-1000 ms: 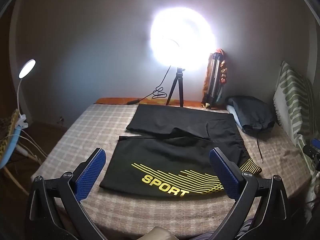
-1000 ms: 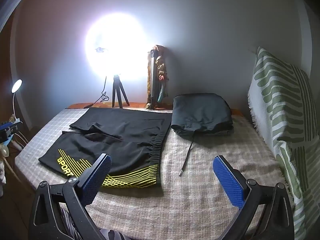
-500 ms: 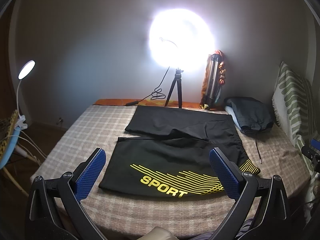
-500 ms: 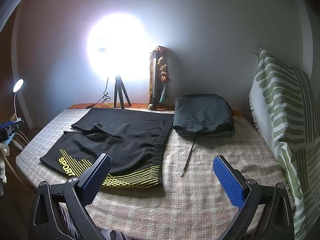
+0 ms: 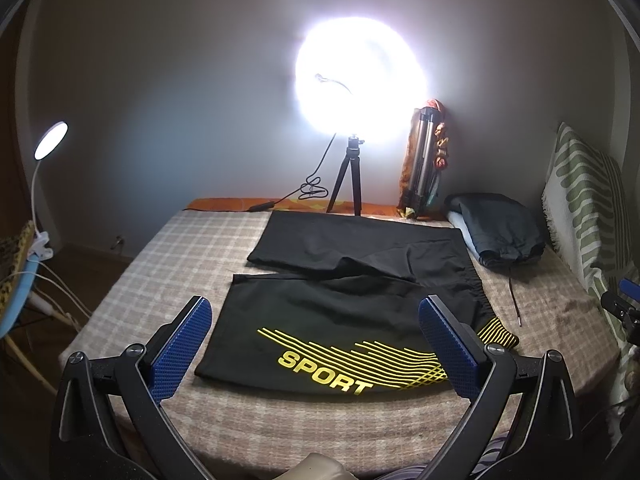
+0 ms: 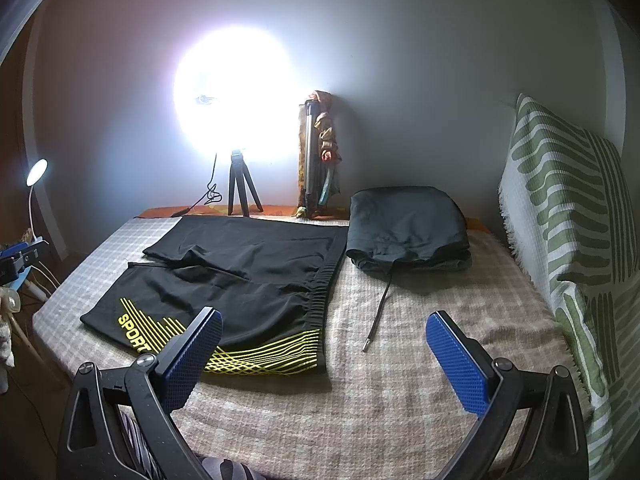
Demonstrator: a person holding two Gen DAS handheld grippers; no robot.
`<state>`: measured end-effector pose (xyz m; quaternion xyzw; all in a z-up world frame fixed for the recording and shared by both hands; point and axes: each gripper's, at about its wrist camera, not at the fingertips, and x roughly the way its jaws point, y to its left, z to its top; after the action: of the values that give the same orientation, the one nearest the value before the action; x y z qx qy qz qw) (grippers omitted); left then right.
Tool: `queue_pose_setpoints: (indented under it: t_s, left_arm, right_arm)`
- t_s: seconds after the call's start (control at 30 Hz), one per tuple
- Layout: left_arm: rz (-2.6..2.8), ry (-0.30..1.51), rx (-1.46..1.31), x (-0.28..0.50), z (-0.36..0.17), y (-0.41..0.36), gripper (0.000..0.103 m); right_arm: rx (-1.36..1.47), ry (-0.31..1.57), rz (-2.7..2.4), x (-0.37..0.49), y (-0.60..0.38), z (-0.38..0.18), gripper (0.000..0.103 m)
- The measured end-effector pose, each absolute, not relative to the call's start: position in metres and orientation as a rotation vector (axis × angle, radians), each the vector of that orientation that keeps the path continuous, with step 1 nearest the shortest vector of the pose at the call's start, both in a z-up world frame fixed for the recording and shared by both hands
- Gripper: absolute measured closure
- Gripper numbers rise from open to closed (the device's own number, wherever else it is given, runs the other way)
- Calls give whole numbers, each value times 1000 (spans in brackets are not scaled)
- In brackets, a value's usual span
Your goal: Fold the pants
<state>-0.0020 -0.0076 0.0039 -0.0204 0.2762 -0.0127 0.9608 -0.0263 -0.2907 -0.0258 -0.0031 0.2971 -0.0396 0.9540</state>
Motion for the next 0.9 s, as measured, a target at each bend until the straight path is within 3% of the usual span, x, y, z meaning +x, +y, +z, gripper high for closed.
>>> queue_pose_setpoints:
  t_s: [0.9]
  left_arm:
    - [-21, 563, -34, -1, -3, -7, 0]
  right_arm:
    - [-6, 603, -76, -26, -290, -29, 0]
